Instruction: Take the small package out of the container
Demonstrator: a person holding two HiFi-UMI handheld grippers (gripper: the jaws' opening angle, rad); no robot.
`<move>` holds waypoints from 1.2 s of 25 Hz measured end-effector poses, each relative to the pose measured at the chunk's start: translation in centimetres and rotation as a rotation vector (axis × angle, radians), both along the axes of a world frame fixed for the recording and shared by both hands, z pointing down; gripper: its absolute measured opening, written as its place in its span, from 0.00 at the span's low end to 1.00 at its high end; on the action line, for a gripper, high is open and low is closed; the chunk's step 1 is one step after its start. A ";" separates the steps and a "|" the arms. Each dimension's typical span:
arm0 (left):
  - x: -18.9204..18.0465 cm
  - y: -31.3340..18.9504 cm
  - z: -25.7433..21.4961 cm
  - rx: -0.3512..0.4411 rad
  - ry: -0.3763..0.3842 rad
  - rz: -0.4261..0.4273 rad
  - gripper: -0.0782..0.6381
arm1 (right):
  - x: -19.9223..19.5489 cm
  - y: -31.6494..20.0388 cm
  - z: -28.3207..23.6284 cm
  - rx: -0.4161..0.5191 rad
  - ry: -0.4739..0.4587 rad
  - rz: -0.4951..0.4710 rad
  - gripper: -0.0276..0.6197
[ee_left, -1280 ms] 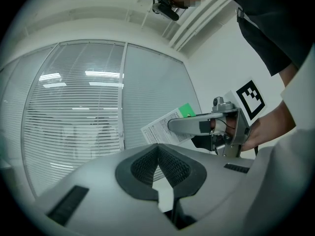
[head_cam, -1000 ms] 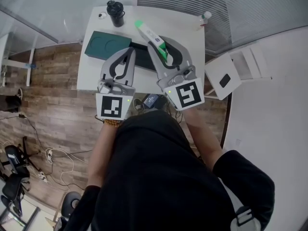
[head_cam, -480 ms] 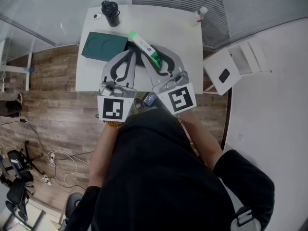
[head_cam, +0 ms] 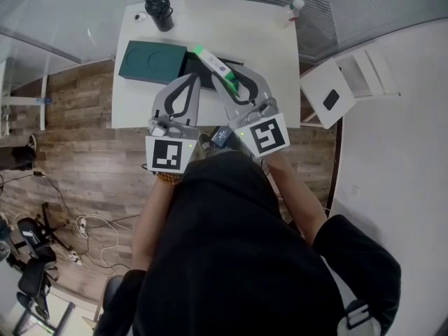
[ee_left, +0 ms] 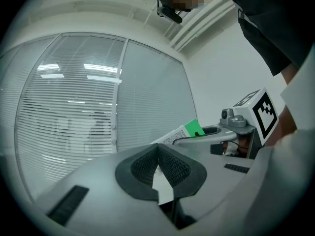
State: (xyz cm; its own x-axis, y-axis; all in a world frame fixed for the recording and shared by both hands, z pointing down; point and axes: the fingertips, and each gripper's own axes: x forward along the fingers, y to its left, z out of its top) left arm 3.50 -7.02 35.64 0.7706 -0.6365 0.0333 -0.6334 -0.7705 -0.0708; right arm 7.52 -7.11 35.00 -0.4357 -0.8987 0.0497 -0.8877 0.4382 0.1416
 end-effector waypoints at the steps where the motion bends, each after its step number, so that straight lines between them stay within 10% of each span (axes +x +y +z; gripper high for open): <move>1: 0.0 0.1 0.2 -0.007 -0.004 0.003 0.11 | 0.1 0.0 0.3 -0.006 0.000 0.000 0.18; 30: 1.4 1.9 1.5 -0.041 -0.009 0.059 0.11 | 0.6 2.2 3.4 -0.080 0.012 -0.002 0.18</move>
